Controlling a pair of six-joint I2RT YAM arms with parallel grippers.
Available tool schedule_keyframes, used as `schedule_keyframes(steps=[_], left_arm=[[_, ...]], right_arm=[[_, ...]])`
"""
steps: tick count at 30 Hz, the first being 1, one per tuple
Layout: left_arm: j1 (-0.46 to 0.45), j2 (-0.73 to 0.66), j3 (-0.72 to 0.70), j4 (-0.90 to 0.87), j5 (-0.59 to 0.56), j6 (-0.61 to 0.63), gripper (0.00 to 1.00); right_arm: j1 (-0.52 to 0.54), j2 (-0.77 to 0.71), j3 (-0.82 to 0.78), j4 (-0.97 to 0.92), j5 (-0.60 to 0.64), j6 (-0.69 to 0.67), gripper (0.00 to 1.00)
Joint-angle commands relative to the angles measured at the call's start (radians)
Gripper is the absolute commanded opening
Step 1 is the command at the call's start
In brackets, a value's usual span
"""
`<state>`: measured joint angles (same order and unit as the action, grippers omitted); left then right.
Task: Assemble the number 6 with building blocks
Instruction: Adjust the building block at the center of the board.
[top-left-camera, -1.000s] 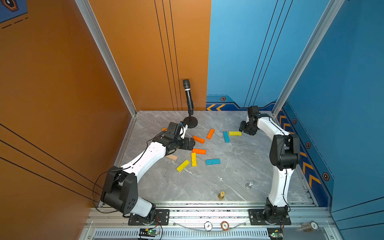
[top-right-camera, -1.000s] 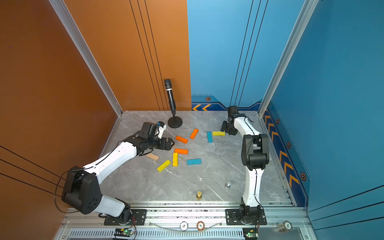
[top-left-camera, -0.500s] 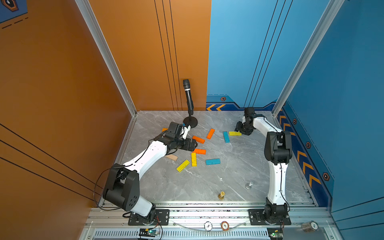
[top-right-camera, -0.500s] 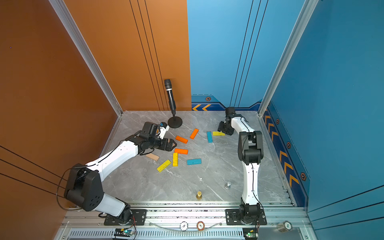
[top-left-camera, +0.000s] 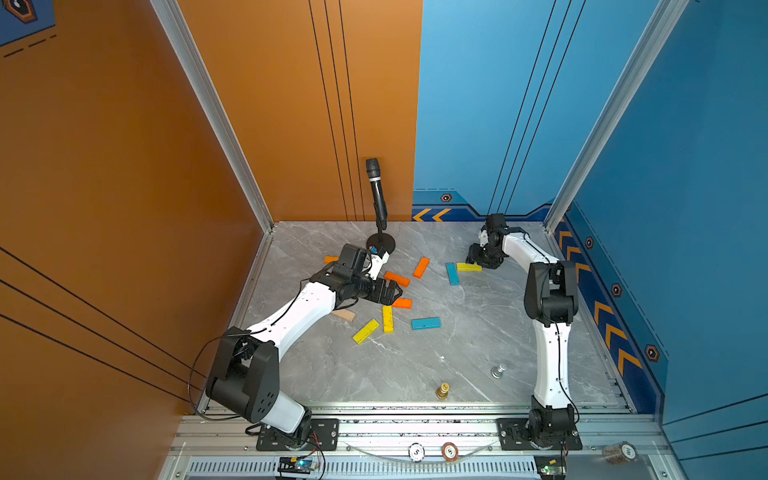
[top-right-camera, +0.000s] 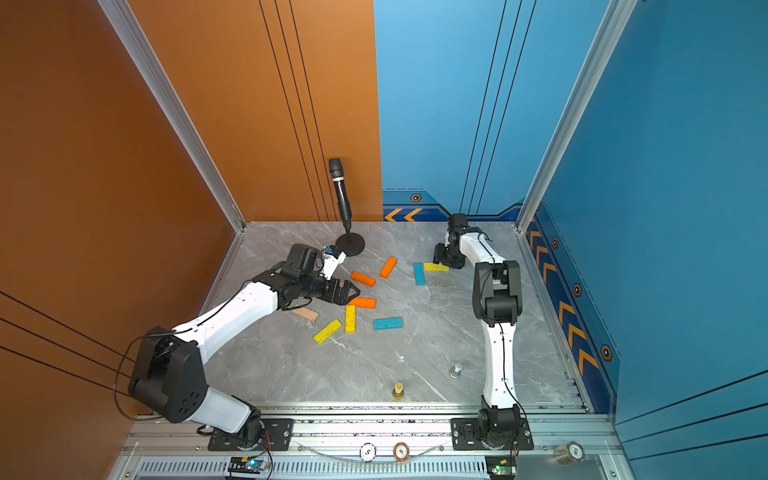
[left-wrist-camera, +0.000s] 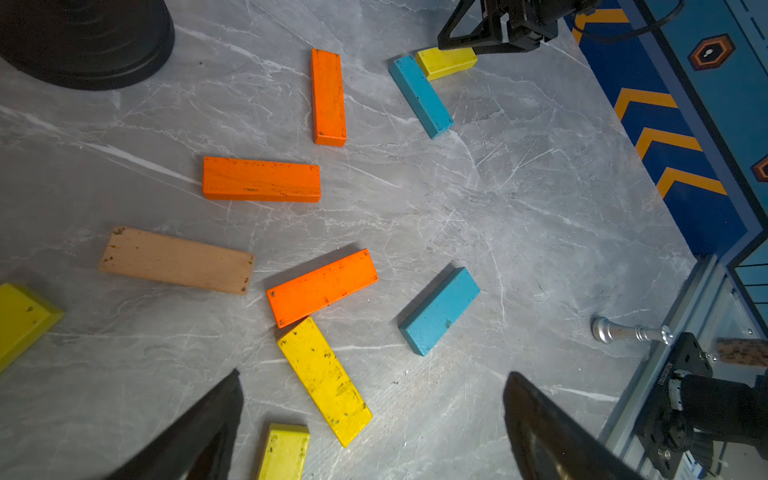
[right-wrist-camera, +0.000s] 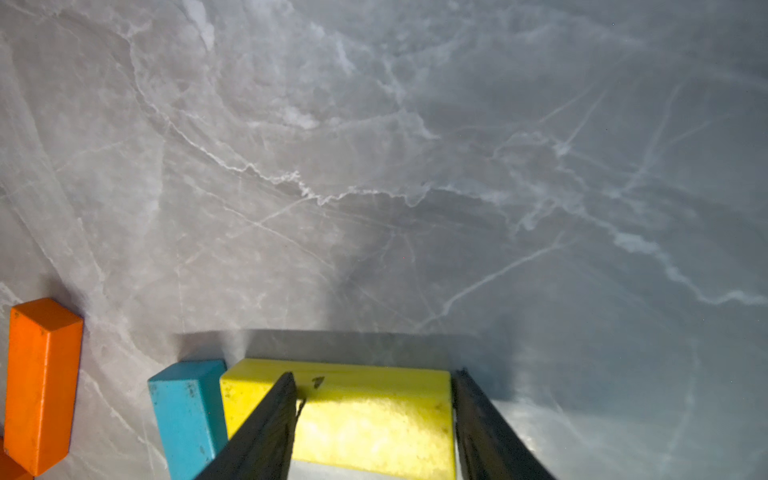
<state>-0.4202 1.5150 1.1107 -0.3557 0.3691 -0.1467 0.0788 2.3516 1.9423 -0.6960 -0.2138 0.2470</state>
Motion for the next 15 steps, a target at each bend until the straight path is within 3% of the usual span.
schedule_keyframes(steps=[1,15], left_arm=[[-0.004,-0.002,0.014,0.008,0.033,0.012,0.98],[-0.003,-0.012,0.014,0.007,0.025,0.007,0.98]], right_arm=[[0.015,0.029,0.034,-0.04,-0.016,-0.028,0.6],[0.017,-0.014,0.111,-0.077,0.015,-0.03,0.62]])
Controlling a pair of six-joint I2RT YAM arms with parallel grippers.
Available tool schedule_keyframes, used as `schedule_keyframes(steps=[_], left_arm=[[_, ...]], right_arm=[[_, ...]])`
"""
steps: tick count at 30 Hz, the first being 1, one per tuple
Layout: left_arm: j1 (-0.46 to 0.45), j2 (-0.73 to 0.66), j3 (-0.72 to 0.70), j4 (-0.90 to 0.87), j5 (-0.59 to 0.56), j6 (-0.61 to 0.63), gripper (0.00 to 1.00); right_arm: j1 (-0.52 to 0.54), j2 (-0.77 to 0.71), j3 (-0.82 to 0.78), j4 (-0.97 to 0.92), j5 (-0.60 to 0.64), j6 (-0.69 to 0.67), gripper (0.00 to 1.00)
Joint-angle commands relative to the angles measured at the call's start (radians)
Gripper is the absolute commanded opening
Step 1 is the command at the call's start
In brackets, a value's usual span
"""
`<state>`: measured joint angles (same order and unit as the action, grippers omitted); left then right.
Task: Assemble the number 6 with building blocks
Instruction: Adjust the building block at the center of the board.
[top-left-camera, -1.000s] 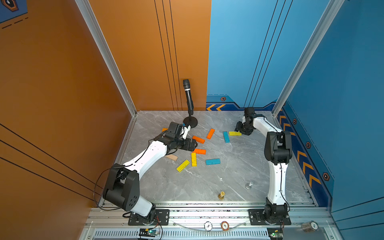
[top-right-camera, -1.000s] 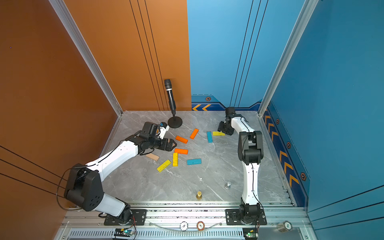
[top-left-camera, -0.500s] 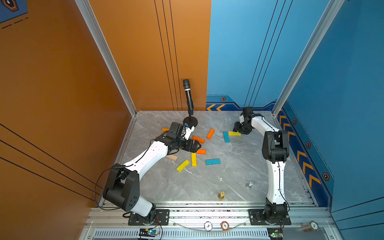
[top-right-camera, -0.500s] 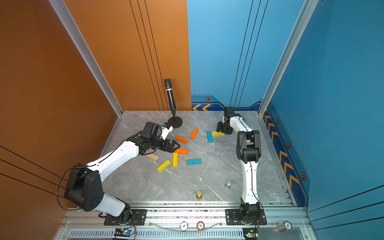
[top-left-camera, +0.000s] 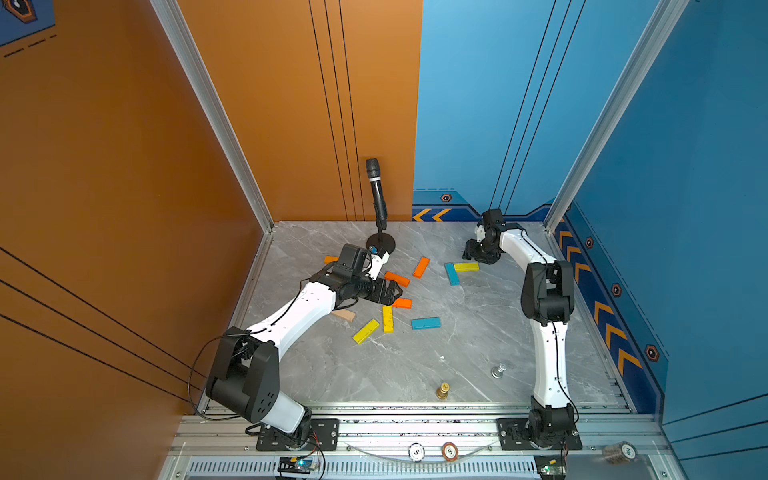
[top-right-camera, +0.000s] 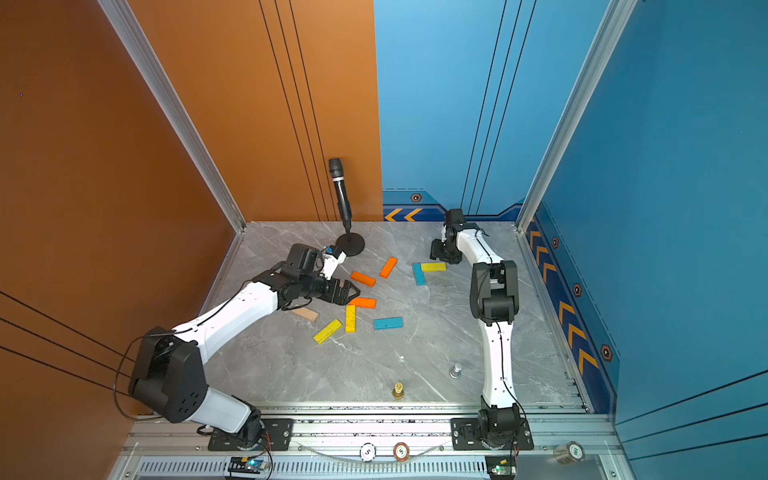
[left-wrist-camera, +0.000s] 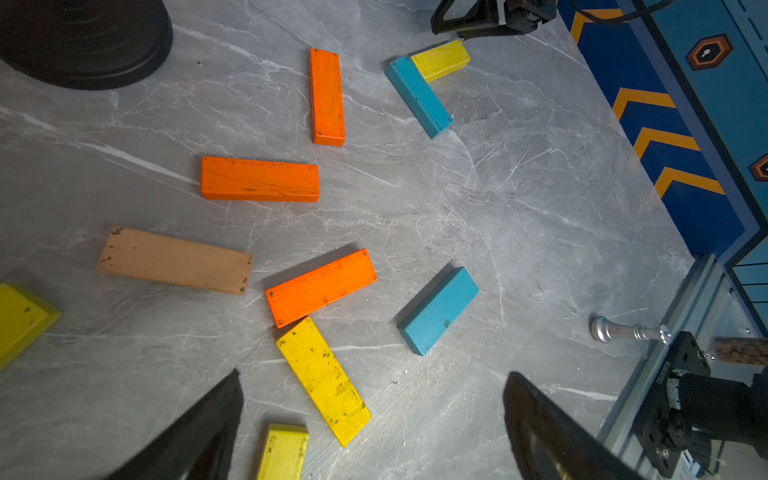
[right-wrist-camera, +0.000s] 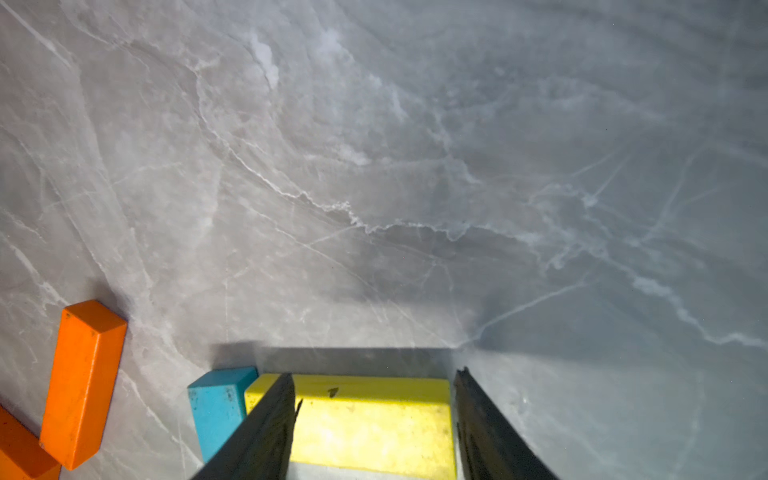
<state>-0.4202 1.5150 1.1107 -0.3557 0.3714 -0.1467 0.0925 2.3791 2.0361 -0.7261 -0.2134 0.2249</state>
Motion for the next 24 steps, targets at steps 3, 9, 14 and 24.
schedule_keyframes(steps=[3,9,14,24], left_arm=[[-0.005,-0.012,0.014,0.006,0.013,0.004,0.98],[0.0,-0.005,0.027,-0.014,-0.03,-0.009,0.98],[0.009,-0.007,0.03,-0.019,-0.051,-0.023,0.98],[0.009,-0.016,0.026,-0.019,-0.062,-0.025,0.98]], right_arm=[[0.017,-0.104,-0.024,-0.047,0.045,0.006,0.62],[0.1,-0.241,-0.188,-0.03,0.151,0.021,0.62],[0.188,-0.283,-0.279,-0.03,0.235,0.034,0.62],[0.278,-0.189,-0.203,-0.096,0.375,0.014,0.62]])
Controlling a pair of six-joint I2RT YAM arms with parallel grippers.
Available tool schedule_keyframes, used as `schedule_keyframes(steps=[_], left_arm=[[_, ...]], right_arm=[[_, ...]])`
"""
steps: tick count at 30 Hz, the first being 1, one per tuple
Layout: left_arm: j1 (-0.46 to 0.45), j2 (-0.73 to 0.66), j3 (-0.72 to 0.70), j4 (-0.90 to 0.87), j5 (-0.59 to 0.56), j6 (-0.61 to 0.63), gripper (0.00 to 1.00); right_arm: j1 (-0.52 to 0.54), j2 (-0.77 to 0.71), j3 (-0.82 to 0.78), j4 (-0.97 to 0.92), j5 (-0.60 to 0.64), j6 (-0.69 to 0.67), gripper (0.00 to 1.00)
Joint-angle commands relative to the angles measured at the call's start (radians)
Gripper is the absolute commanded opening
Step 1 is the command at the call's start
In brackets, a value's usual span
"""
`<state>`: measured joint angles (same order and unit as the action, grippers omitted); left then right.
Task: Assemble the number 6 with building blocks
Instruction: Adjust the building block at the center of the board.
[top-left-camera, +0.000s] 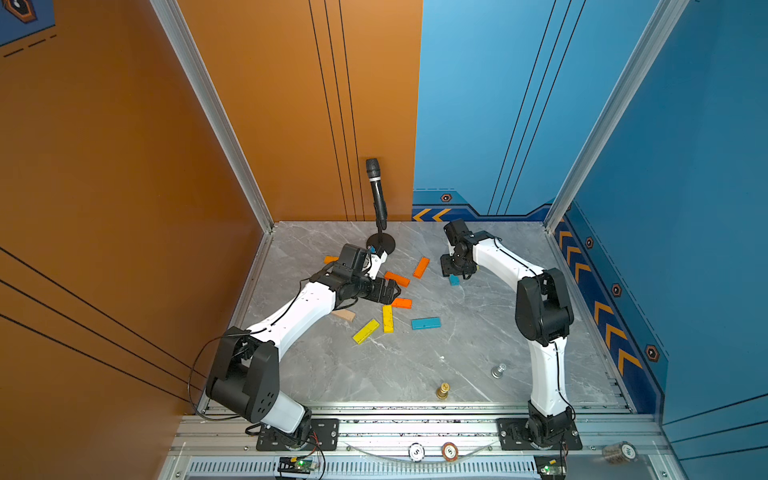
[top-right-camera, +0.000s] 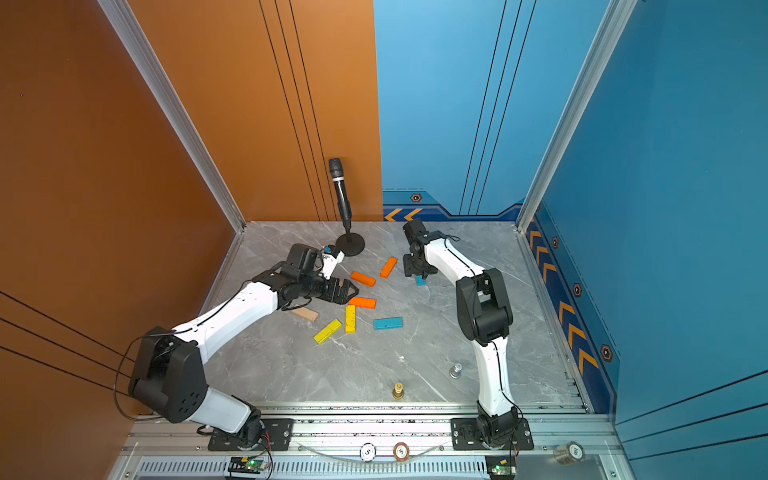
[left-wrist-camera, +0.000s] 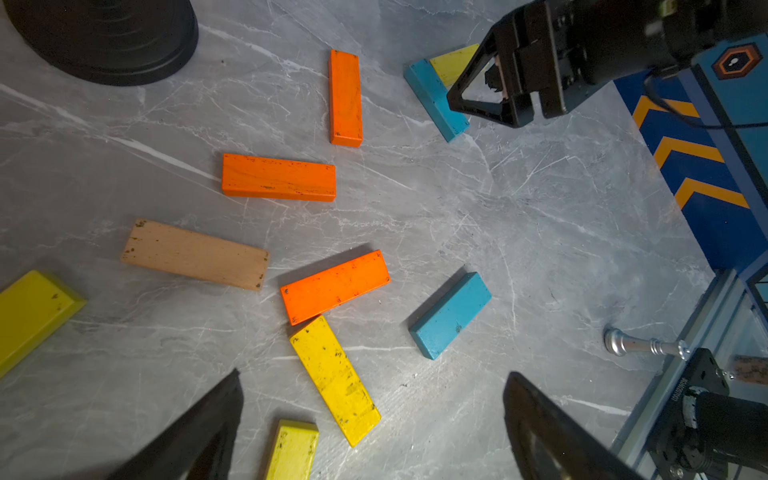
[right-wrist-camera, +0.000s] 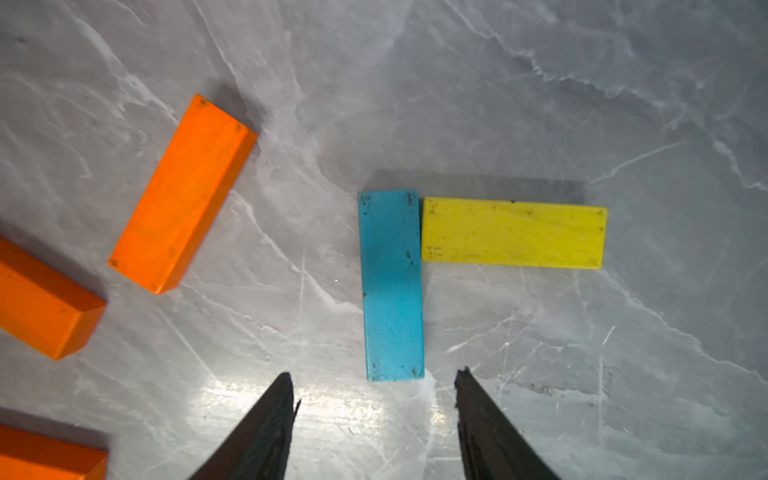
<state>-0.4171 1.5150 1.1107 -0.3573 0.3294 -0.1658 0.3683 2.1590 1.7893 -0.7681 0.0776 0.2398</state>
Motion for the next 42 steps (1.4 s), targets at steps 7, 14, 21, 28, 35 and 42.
schedule_keyframes(steps=[7,14,21,28,35,42], left_arm=[[0.006,-0.018,0.026,-0.018,-0.016,-0.006,0.98],[0.007,-0.018,0.026,-0.017,-0.013,-0.008,0.98],[0.006,-0.021,0.026,-0.017,-0.011,-0.006,0.98],[0.006,-0.019,0.025,-0.017,-0.009,-0.006,0.98],[0.006,-0.022,0.026,-0.017,-0.008,-0.006,0.98],[0.008,-0.024,0.026,-0.017,-0.003,-0.008,0.98]], right_arm=[[0.006,0.087,0.077,-0.071,0.069,-0.01,0.59],[0.006,0.128,0.112,-0.078,0.049,0.002,0.57],[0.004,0.169,0.131,-0.083,0.058,0.009,0.52],[0.003,0.173,0.128,-0.083,0.048,0.036,0.47],[0.003,0.182,0.134,-0.086,0.037,0.058,0.42],[0.003,0.183,0.134,-0.091,0.038,0.073,0.4]])
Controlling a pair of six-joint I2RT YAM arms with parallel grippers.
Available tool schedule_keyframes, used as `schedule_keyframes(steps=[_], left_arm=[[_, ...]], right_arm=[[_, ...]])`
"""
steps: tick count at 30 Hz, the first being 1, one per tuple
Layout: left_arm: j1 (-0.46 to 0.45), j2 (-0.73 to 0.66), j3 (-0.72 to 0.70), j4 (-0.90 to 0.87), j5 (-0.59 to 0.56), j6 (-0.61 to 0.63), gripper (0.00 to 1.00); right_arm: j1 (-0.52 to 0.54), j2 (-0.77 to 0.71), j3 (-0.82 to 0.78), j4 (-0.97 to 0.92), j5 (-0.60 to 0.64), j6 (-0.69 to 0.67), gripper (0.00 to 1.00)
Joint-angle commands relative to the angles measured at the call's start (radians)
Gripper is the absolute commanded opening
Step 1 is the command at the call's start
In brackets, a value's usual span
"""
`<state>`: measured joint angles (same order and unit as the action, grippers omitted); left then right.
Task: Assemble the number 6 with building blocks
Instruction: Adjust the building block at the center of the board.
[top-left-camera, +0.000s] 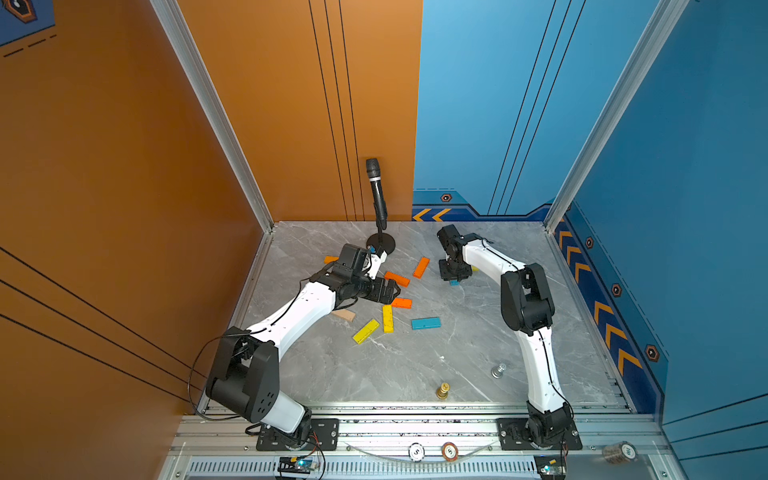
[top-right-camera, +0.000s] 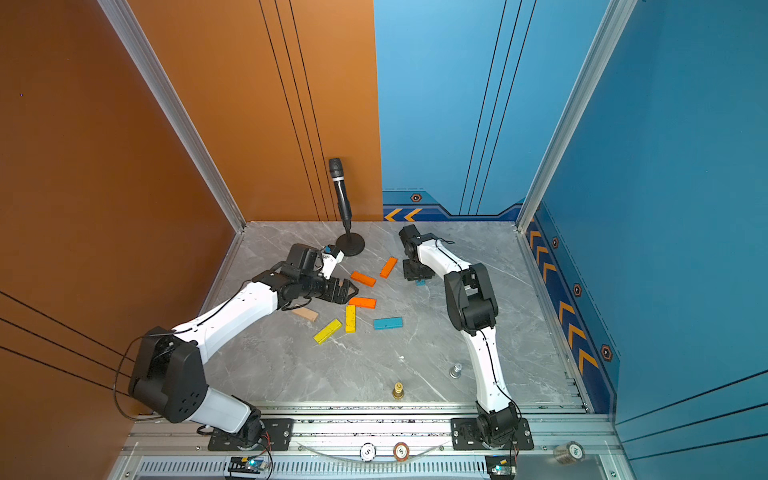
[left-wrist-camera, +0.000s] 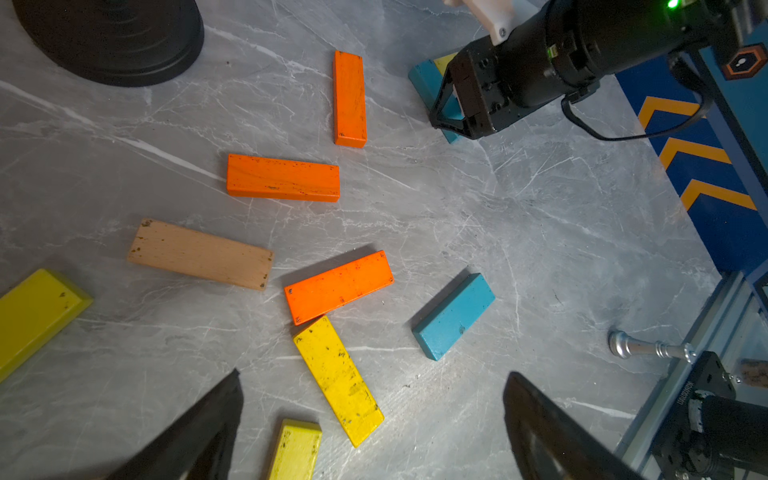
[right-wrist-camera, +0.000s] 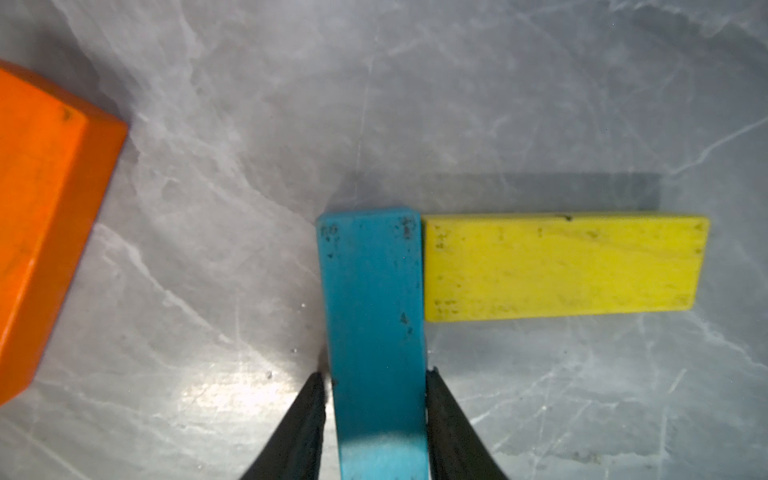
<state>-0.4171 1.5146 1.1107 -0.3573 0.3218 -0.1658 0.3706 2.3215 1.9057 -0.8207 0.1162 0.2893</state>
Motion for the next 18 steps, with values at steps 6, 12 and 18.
schedule_keyframes(steps=[6,12,18], left_arm=[[0.008,-0.024,0.027,-0.017,0.006,-0.009,0.98],[0.008,-0.024,0.027,-0.017,0.009,-0.01,0.98],[0.008,-0.026,0.026,-0.017,0.001,-0.01,0.98]], right_arm=[[0.002,0.024,0.019,-0.046,0.003,0.025,0.39],[0.002,0.019,0.025,-0.053,0.004,0.018,0.4],[0.005,-0.018,0.146,-0.102,0.002,-0.031,0.56]])
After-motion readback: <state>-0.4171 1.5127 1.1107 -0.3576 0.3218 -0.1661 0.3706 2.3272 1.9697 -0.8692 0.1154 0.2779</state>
